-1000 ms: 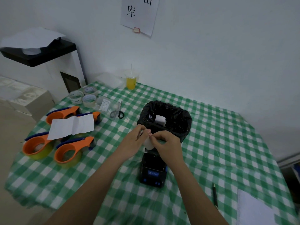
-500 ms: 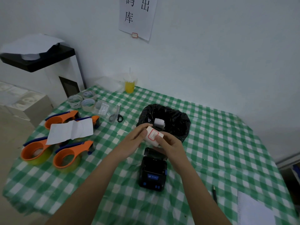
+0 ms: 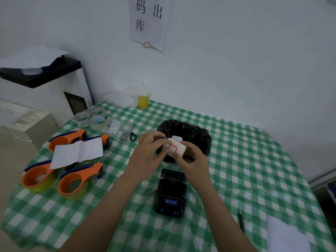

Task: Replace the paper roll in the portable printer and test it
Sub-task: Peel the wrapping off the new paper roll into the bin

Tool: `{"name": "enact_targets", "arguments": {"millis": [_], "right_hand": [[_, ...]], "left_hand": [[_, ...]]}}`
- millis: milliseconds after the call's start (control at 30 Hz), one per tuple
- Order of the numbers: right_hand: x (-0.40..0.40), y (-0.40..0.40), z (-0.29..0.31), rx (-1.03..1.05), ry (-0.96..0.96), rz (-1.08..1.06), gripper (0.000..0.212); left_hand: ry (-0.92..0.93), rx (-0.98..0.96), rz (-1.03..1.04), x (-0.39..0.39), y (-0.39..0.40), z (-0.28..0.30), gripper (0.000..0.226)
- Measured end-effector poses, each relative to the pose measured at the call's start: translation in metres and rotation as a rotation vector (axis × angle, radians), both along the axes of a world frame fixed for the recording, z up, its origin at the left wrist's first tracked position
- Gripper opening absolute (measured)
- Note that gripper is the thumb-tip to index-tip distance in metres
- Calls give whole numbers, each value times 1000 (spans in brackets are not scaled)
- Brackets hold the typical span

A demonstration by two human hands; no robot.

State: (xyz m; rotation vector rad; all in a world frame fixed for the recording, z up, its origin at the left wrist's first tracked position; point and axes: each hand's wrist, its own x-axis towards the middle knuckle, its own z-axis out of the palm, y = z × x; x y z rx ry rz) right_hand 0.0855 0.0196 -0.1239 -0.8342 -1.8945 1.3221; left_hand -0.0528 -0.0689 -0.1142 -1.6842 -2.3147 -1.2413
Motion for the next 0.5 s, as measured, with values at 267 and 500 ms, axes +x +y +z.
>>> {"name": "enact_targets", "arguments": {"millis": [267,500], "right_hand": [[-2,-1,1,107,1,-42,34],[-1,2,-1,129,-27,-58,37]], "left_hand": [[-8,-30,38,2,4,9,33],[0,-24,51,4,7,12,16]]}}
